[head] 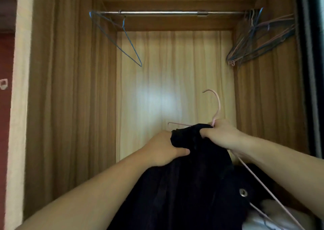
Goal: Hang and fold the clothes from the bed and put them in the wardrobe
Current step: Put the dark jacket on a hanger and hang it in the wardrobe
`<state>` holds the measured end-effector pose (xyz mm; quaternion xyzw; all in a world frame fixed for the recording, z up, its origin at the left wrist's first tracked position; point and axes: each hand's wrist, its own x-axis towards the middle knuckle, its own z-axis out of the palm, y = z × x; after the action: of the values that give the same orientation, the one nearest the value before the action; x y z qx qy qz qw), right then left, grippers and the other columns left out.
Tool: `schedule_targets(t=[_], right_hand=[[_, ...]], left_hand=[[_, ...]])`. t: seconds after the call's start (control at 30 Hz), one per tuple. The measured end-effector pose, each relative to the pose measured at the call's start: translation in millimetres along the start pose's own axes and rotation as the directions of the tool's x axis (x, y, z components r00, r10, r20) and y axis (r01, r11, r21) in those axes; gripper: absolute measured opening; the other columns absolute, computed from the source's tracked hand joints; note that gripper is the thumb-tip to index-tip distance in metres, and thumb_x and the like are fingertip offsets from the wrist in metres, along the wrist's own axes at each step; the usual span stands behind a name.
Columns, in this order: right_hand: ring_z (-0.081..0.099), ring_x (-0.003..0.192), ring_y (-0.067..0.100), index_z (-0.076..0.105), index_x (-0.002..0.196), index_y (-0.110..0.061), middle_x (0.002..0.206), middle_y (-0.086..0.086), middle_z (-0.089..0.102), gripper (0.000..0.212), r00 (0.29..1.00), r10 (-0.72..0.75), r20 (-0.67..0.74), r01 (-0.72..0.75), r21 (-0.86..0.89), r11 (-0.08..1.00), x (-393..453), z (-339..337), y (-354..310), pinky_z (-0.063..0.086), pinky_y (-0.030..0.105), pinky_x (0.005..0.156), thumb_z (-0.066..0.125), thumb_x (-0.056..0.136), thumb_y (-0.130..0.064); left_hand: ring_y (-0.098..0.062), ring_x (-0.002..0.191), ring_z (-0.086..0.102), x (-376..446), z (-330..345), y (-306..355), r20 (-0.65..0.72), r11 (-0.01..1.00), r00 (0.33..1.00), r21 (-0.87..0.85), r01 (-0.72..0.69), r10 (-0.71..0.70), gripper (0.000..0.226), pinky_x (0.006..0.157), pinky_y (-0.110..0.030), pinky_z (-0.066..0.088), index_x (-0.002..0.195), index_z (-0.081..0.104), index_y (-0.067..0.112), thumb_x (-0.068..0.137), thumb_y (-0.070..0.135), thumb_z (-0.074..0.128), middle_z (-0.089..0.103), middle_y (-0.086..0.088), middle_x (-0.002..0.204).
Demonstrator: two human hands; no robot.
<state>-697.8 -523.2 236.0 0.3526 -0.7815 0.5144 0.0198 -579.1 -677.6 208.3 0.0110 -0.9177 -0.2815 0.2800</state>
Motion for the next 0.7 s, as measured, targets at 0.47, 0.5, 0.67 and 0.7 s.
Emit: schedule_targets(t=[0.47,0.5,0.67,0.7], right_hand=[[0.072,0.086,0.022,0.073,0.097,-0.013,0.091,0.007,0.075,0.011,0.917,0.392,-0.077,-0.395,-0.025,0.918,-217,27,100,0.056,0.037,0.086,0.065,0.09,-0.015],[0.072,0.084,0.024,0.073,0.094,-0.012,0.089,0.01,0.075,0.01,0.903,0.414,-0.109,-0.422,-0.06,0.905,-233,35,106,0.056,0.039,0.086,0.065,0.09,-0.016],[0.051,0.044,0.021,0.069,0.088,-0.002,0.055,0.01,0.054,0.013,0.758,0.607,-0.238,-0.641,-0.1,0.761,-317,46,126,0.039,0.023,0.044,0.066,0.088,-0.015],[0.047,0.041,0.018,0.067,0.087,0.001,0.052,0.008,0.049,0.012,0.708,0.65,-0.278,-0.685,-0.044,0.727,-336,40,127,0.036,0.021,0.043,0.066,0.087,-0.011]], left_hand=[[-0.004,0.087,0.067,-125,62,-40,0.298,0.966,0.954,-0.247,0.081,-0.003,0.008,0.079,-0.021,0.05,0.094,0.073,0.035,0.087,0.033,0.068,0.074,0.012,0.095],[-0.01,0.088,0.068,-134,66,-44,0.32,0.954,0.947,-0.285,0.096,0.0,0.008,0.078,-0.022,0.05,0.094,0.073,0.033,0.087,0.033,0.069,0.074,0.008,0.097],[-0.014,0.088,0.07,-175,77,-53,0.409,0.937,0.912,-0.332,0.111,0.037,0.009,0.071,-0.019,0.048,0.09,0.073,0.029,0.083,0.023,0.073,0.075,0.003,0.094],[-0.012,0.085,0.069,-181,76,-52,0.421,0.948,0.906,-0.306,0.089,0.051,0.009,0.07,-0.019,0.048,0.09,0.073,0.023,0.082,0.02,0.074,0.075,0.001,0.093]])
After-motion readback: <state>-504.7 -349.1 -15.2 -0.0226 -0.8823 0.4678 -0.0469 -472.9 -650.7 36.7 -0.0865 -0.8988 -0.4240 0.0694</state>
